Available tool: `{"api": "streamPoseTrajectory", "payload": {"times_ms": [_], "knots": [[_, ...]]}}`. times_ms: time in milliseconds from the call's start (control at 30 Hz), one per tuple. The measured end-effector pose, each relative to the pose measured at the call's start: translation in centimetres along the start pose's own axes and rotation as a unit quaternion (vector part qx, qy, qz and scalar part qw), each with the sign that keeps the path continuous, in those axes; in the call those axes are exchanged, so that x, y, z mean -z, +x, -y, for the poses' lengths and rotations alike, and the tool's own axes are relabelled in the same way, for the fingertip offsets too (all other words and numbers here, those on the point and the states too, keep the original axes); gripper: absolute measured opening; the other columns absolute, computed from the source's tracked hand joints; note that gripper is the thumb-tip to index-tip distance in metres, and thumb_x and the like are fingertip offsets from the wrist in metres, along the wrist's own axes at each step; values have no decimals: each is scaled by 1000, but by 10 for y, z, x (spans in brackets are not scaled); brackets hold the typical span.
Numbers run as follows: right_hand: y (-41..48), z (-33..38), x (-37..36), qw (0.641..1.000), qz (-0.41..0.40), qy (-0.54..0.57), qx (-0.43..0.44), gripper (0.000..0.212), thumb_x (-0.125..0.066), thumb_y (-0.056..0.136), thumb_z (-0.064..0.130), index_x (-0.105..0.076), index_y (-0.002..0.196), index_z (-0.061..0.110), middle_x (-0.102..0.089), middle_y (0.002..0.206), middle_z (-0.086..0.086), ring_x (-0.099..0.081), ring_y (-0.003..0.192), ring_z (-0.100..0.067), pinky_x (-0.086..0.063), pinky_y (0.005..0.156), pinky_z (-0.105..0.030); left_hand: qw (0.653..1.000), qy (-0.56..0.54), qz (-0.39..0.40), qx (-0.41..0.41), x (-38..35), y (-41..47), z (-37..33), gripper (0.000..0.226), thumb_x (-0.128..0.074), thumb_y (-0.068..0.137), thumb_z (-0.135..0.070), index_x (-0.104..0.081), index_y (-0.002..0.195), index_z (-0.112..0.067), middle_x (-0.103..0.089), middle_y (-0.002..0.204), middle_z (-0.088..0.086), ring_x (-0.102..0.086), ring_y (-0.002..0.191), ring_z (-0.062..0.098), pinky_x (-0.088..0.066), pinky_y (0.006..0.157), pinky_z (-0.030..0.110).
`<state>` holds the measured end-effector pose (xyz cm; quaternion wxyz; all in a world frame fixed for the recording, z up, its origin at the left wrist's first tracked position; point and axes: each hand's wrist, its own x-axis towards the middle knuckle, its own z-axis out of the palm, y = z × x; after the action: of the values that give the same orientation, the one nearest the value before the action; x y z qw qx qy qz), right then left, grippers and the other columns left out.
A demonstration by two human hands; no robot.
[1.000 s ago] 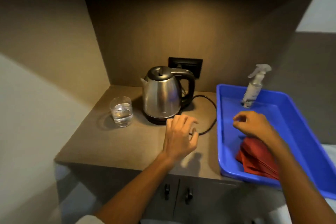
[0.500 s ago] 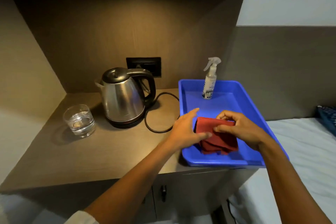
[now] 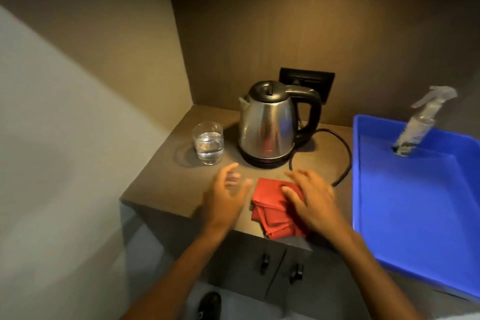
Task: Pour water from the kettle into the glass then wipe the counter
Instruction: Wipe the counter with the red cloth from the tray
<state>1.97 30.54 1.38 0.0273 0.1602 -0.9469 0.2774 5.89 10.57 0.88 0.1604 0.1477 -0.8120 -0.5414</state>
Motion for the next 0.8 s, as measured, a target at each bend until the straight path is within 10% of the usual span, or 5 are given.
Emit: {"api": "streamPoseTrajectory", "payload": {"times_ms": [133, 433, 500, 633, 800], "knots": [[-20, -1, -38, 990, 88, -108, 7, 73, -14, 90, 73, -20, 153, 37, -18, 163, 1, -8, 150, -18, -10, 119, -43, 981, 69, -157, -88, 44, 30, 31, 52, -76, 82, -20, -54, 128, -21, -62, 124, 6, -56, 111, 17, -54, 90, 41], [-14, 35, -73, 983, 81, -161, 43, 76, -8, 89, 77, 2, 154, 36, 6, 164, 4, 19, 148, -16, 11, 119, -44, 998, 60, -14, 22, 34, 112, 43, 117, -88, 61, -49, -21, 153, -23, -37, 157, 8, -38, 141, 27, -37, 104, 34], [-8, 56, -82, 980, 103, -159, 62, 71, -7, 90, 76, 1, 153, 43, 3, 164, 2, 12, 149, -21, 13, 119, -45, 998, 54, -28, 20, 30, 124, 44, 111, -90, 60, -45, -30, 150, -20, -48, 149, 9, -48, 134, 28, -44, 107, 38], [9, 88, -98, 969, 74, -216, 91, 60, -22, 97, 64, -46, 144, 36, -52, 146, -8, -49, 132, -32, -33, 112, -53, 999, 25, -45, 12, 36, 137, 51, 99, -92, 59, -37, -43, 142, -17, -59, 136, 10, -59, 121, 27, -55, 96, 48], [57, 112, -122, 981, 46, -187, 31, 61, -22, 98, 55, -46, 145, 24, -47, 148, -17, -41, 137, -38, -34, 109, -56, 996, 15, -91, -7, 59, 144, 46, 96, -91, 62, -38, -44, 143, -16, -59, 137, 10, -58, 122, 27, -55, 97, 48]]}}
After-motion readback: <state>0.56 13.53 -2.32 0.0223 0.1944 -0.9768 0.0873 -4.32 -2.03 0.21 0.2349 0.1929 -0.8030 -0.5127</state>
